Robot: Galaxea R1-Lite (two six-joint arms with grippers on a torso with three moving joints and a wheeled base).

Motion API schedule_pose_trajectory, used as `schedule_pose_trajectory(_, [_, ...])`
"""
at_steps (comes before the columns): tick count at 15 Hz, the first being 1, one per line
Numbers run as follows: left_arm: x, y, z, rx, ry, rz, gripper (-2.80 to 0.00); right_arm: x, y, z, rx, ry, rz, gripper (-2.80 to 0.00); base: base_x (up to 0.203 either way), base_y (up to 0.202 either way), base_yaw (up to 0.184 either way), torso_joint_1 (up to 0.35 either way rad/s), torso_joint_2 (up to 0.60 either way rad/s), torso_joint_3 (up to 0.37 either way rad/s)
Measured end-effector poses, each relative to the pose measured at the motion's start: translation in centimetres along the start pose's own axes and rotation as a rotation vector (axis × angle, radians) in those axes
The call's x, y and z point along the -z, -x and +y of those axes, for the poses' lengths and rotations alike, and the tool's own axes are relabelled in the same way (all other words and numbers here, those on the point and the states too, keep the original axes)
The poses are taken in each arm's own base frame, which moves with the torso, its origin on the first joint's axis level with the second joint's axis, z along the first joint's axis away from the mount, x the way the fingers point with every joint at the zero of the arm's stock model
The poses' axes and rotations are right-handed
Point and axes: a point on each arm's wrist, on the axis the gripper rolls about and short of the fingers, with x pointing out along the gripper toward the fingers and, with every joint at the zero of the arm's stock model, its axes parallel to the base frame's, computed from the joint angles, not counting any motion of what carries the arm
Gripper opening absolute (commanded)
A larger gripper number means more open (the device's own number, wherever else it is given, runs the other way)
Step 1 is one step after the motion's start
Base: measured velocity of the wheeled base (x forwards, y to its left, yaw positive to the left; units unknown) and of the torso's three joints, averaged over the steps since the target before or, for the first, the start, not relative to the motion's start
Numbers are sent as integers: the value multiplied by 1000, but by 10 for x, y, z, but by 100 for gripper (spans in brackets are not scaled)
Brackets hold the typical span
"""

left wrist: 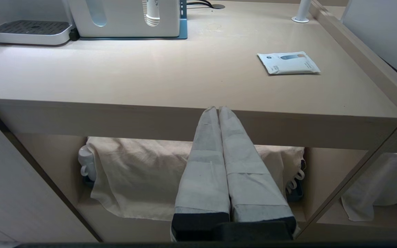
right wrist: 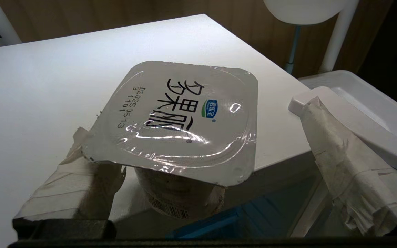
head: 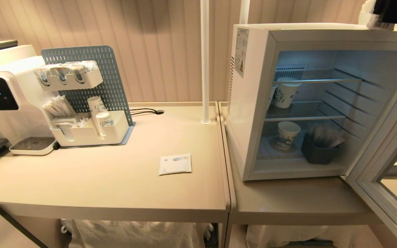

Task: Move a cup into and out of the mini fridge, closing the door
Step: Place the yoghurt on the freezer, then close the freezer door

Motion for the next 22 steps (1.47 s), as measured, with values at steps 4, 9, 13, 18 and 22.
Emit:
schedule_pose_trajectory(4, [0,0,0,1,0,0,-280,2,9,-4,-6,-2,13,0,0,0,0,0,0,0])
schedule_pose_trajectory(9, [0,0,0,1,0,0,-280,10,32,-14,-45,5,45,0,0,0,0,0,0,0])
schedule_pose_trajectory(13, [0,0,0,0,0,0,-280,19,62,-26,-108,-13,75,0,0,0,0,0,0,0])
schedule_pose_trajectory(18, [0,0,0,0,1,0,-280,29,58,-31,-100,-33,80,-280,0,0,0,0,0,0])
schedule_pose_trajectory(22, [0,0,0,1,0,0,-280,37,55,-30,-97,-39,107,-280,0,0,0,0,0,0])
